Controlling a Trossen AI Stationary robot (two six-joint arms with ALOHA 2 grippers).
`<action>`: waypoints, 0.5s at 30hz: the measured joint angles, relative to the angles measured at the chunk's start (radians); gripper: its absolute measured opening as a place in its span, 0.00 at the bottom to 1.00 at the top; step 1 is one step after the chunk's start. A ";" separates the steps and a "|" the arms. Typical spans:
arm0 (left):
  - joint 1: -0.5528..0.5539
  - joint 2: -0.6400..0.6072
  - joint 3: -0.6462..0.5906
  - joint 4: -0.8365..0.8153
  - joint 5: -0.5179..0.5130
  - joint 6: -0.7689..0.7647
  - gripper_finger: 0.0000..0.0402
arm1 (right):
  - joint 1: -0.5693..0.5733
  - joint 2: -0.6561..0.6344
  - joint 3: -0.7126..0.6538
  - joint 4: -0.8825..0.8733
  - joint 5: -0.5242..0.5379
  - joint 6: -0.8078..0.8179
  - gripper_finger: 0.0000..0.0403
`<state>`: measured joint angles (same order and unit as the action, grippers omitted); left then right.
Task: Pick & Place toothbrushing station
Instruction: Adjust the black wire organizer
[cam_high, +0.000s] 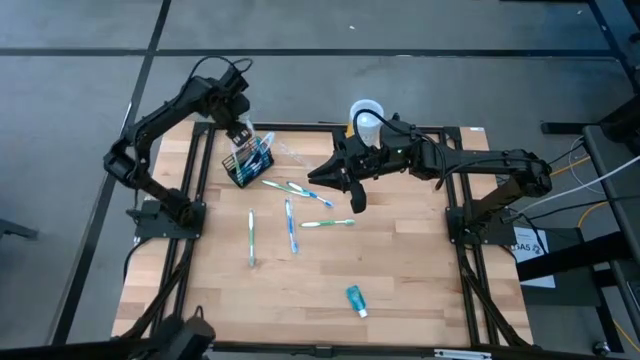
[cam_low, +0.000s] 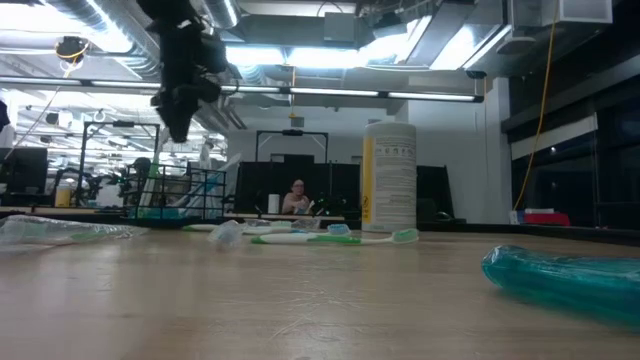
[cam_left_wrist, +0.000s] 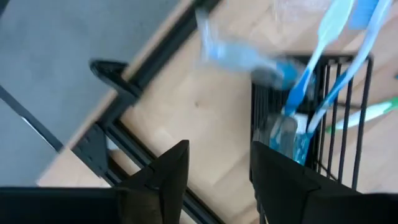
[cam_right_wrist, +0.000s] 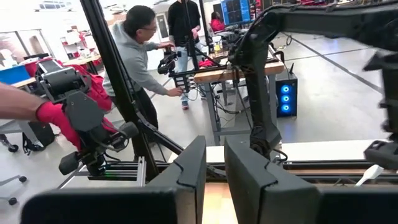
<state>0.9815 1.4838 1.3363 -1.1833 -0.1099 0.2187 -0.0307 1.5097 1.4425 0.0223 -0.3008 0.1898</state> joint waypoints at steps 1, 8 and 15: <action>0.000 0.019 0.031 -0.011 0.001 0.003 0.42 | 0.000 0.000 0.000 0.000 0.000 0.001 0.15; 0.001 0.187 0.199 -0.208 0.011 0.013 0.44 | 0.000 0.000 0.000 0.000 -0.004 -0.011 0.15; -0.042 0.249 0.229 -0.232 0.029 0.000 0.43 | 0.000 0.000 0.000 -0.007 -0.026 -0.011 0.15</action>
<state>0.9398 1.7329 1.5658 -1.4152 -0.0810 0.2192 -0.0307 1.5097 1.4425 0.0158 -0.3269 0.1788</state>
